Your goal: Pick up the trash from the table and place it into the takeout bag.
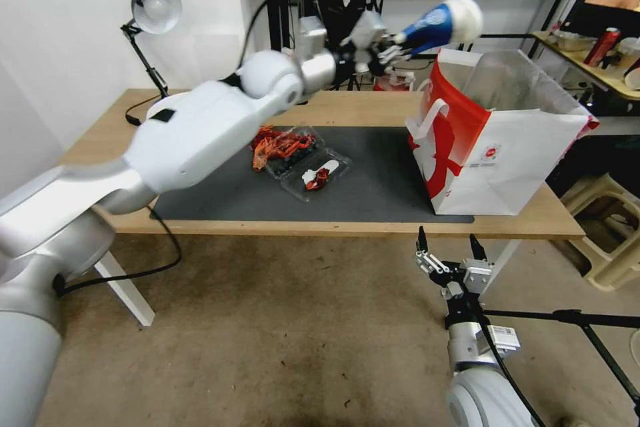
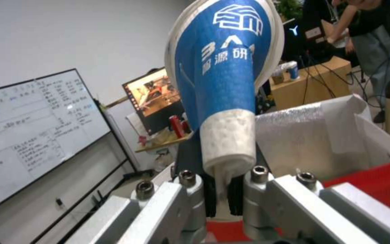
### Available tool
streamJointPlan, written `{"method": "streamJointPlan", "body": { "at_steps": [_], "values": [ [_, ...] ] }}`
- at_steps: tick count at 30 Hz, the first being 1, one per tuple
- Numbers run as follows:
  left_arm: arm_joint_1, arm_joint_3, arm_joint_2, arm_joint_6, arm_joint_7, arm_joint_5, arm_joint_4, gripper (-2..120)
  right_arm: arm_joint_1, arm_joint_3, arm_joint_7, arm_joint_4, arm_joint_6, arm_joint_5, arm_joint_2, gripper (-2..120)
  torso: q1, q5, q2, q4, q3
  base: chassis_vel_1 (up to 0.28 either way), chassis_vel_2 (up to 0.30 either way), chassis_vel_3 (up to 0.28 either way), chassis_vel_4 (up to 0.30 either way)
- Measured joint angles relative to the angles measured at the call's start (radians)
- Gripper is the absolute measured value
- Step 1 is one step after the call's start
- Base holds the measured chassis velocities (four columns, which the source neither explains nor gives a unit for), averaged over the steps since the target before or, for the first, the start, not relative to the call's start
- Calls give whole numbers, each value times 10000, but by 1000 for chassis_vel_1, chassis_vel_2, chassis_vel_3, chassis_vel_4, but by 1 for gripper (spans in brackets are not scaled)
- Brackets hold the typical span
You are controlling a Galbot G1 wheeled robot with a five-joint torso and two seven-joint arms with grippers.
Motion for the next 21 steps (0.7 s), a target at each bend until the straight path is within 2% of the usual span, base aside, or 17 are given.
{"method": "streamJointPlan", "body": {
  "at_steps": [4, 5, 12, 16, 19, 21],
  "values": [
    [-258, 207, -739, 3, -22, 27, 713, 3, -4, 12, 1, -15, 2, 9, 2, 100, 0, -1, 0, 3, 1, 0, 0, 0, 0],
    [-258, 207, -739, 3, -22, 27, 713, 3, -4, 12, 1, -15, 2, 9, 2, 100, 0, -1, 0, 3, 1, 0, 0, 0, 0],
    [-350, 284, -2406, -129, -37, 274, 2178, 3, -17, 95, 12, -25, 23, 41, 49, 100, 1, 1, 0, -6, 1, 0, 0, 0, 0],
    [-354, 339, -2881, -206, -41, 391, 2643, 3, -25, 132, 18, -21, 29, 66, 52, 100, 0, 0, 0, -4, 1, 0, 0, 0, 0],
    [-353, 427, -2985, -253, -42, 434, 2759, 3, -24, 151, 19, -17, 29, 84, 50, 100, 1, -1, 0, 0, 1, 0, 0, 0, 0],
    [-318, 489, -3037, -271, -72, 441, 2780, 11, -3, 158, 20, -25, 32, 96, 52, 100, 0, -2, 0, 1, 0, 0, 0, 0, 0]
  ]
}}
